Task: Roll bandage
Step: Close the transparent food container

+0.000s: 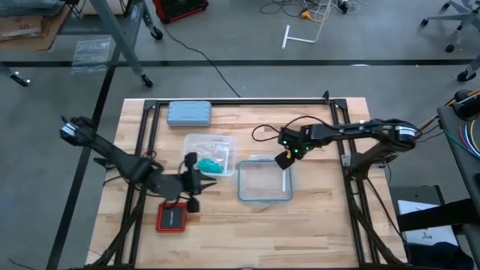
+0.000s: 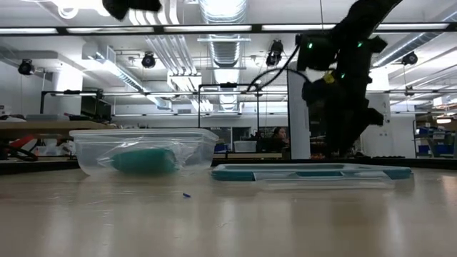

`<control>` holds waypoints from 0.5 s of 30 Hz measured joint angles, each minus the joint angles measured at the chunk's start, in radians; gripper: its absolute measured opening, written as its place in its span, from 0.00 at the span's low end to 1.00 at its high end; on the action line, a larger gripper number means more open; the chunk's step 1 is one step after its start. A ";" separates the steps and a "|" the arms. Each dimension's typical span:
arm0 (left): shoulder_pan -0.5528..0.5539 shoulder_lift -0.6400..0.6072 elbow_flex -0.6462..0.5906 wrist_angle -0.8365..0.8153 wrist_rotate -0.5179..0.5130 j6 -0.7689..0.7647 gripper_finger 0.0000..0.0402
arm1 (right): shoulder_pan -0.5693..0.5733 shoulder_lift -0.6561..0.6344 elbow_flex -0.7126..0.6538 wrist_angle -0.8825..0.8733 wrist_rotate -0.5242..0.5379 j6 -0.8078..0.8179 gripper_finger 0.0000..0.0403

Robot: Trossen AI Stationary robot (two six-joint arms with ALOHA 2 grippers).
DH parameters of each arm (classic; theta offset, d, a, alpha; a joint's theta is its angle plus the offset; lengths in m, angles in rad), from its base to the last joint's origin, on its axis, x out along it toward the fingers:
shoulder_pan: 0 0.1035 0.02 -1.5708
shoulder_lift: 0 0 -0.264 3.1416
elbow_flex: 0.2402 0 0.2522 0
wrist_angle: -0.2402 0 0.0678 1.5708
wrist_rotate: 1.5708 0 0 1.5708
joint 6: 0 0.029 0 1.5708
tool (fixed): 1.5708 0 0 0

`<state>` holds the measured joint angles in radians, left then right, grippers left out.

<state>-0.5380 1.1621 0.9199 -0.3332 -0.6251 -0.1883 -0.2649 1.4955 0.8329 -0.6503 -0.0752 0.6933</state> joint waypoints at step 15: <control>0.210 0.464 0.044 0.364 0.245 -0.180 0.00 | 0.225 -0.397 -0.223 -0.064 0.081 0.314 0.02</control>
<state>-0.3283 1.6259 0.9642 0.0305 -0.3801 -0.3684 -0.0395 1.0983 0.6102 -0.7141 0.0054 1.0076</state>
